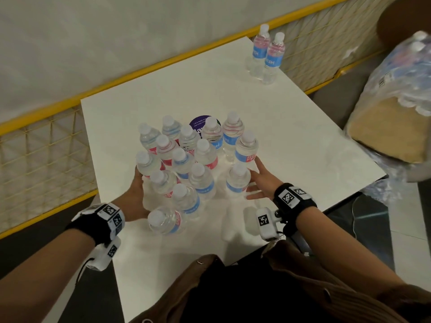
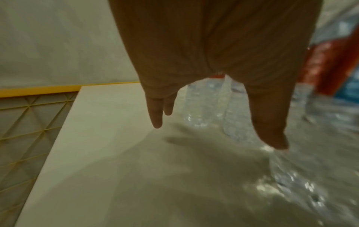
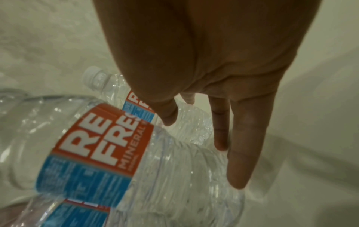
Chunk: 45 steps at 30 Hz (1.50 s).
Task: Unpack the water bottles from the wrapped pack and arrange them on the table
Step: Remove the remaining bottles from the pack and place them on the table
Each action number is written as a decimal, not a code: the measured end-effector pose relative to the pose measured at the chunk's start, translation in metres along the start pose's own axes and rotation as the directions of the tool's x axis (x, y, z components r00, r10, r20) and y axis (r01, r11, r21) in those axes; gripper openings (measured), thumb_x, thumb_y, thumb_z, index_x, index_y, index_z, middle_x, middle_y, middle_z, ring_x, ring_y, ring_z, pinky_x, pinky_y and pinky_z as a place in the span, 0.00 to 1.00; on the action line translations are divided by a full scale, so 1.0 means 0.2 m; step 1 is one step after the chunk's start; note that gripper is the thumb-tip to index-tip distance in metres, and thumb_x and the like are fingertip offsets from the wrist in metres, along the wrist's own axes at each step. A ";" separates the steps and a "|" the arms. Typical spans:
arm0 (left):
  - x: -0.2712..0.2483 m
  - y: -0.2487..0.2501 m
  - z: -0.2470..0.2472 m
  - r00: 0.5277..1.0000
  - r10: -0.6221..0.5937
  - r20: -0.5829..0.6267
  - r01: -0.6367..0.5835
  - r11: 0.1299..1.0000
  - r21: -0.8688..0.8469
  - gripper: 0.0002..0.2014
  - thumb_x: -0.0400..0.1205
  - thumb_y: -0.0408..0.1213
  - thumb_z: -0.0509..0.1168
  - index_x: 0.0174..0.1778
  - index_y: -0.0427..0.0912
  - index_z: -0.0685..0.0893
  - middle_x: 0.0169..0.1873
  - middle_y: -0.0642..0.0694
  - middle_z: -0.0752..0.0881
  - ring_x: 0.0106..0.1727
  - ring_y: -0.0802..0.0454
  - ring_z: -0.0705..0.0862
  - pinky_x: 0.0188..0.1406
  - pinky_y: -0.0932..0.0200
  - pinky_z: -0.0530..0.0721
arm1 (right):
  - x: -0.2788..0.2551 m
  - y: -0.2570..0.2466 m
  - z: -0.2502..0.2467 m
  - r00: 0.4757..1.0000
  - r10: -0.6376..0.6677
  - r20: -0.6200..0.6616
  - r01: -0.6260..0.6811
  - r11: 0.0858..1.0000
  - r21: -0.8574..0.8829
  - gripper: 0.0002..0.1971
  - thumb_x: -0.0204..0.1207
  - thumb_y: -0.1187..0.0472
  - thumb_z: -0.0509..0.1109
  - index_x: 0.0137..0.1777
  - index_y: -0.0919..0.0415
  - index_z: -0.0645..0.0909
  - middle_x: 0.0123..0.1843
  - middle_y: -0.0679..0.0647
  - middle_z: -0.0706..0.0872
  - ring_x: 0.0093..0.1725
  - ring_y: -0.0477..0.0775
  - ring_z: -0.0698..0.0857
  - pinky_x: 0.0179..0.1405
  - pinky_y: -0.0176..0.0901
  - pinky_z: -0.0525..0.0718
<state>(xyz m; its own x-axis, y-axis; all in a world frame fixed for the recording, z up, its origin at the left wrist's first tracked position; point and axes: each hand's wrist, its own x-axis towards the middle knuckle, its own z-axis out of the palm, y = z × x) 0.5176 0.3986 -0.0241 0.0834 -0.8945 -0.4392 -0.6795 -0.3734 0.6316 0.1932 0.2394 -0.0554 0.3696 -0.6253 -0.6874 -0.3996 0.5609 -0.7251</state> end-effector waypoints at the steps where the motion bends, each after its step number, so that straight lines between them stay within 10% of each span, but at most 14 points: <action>1: 0.00 -0.01 0.03 1.000 0.014 0.008 -0.015 0.999 0.044 0.74 0.60 0.35 0.84 0.75 0.49 0.21 0.66 0.78 0.38 0.75 0.62 0.55 0.76 0.58 0.61 | -0.01 0.00 0.00 1.000 -0.004 0.001 0.004 1.000 -0.002 0.33 0.82 0.50 0.60 0.80 0.31 0.45 0.63 0.62 0.83 0.58 0.64 0.86 0.49 0.61 0.89; 8: -0.02 -0.01 0.13 0.995 0.095 -0.004 -0.095 0.995 0.024 0.74 0.43 0.70 0.77 0.74 0.65 0.29 0.71 0.79 0.45 0.75 0.68 0.53 0.77 0.60 0.56 | -0.03 -0.01 0.03 1.000 -0.009 0.002 0.009 1.000 -0.013 0.36 0.80 0.50 0.64 0.79 0.31 0.44 0.62 0.61 0.84 0.56 0.62 0.87 0.49 0.60 0.89; 13: 0.01 -0.15 0.20 0.998 0.054 -0.023 -0.052 0.997 0.065 0.83 0.38 0.63 0.84 0.81 0.53 0.36 0.82 0.51 0.53 0.82 0.49 0.59 0.77 0.39 0.69 | -0.04 -0.01 0.03 1.000 -0.015 0.006 0.015 0.999 -0.035 0.38 0.79 0.49 0.66 0.79 0.30 0.43 0.61 0.60 0.84 0.53 0.60 0.87 0.45 0.55 0.90; 25: 0.06 -0.14 0.22 0.991 0.081 -0.105 -0.084 0.996 -0.023 0.76 0.45 0.59 0.84 0.81 0.54 0.38 0.80 0.53 0.55 0.81 0.52 0.60 0.78 0.47 0.65 | -0.03 -0.01 0.06 0.999 -0.025 0.032 0.026 0.999 -0.036 0.42 0.79 0.52 0.66 0.79 0.31 0.38 0.55 0.57 0.84 0.46 0.55 0.86 0.42 0.50 0.89; 32: 0.15 -0.01 -0.07 0.937 -0.076 -0.342 0.098 0.994 0.050 0.41 0.71 0.14 0.66 0.80 0.29 0.56 0.78 0.30 0.60 0.80 0.35 0.59 0.80 0.48 0.57 | -0.03 -0.01 0.03 0.999 -0.040 0.021 0.041 0.997 -0.064 0.42 0.78 0.53 0.68 0.79 0.31 0.41 0.50 0.52 0.82 0.43 0.54 0.84 0.39 0.50 0.88; 38: 0.17 0.19 -0.30 0.880 0.055 -0.472 -0.116 0.988 -0.101 0.43 0.76 0.14 0.53 0.81 0.58 0.56 0.81 0.53 0.58 0.78 0.48 0.63 0.69 0.46 0.71 | -0.05 -0.03 0.02 0.994 -0.110 0.025 0.112 0.989 -0.093 0.40 0.79 0.60 0.67 0.78 0.31 0.46 0.52 0.55 0.82 0.46 0.57 0.84 0.48 0.53 0.89; 45: 0.21 0.38 -0.43 0.935 0.141 -0.325 -0.067 0.972 0.226 0.34 0.75 0.15 0.54 0.77 0.42 0.67 0.80 0.41 0.63 0.82 0.44 0.61 0.82 0.52 0.56 | -0.07 -0.06 0.01 0.993 -0.121 0.001 0.120 0.984 -0.128 0.42 0.78 0.58 0.69 0.79 0.32 0.43 0.57 0.57 0.80 0.51 0.59 0.85 0.51 0.56 0.88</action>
<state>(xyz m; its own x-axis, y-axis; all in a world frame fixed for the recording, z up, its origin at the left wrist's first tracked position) 0.5318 0.3115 0.0601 0.2194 -0.9689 -0.1144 -0.8307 -0.2470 0.4990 0.1951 0.2429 -0.0378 0.4159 -0.6883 -0.5944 -0.4562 0.4076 -0.7911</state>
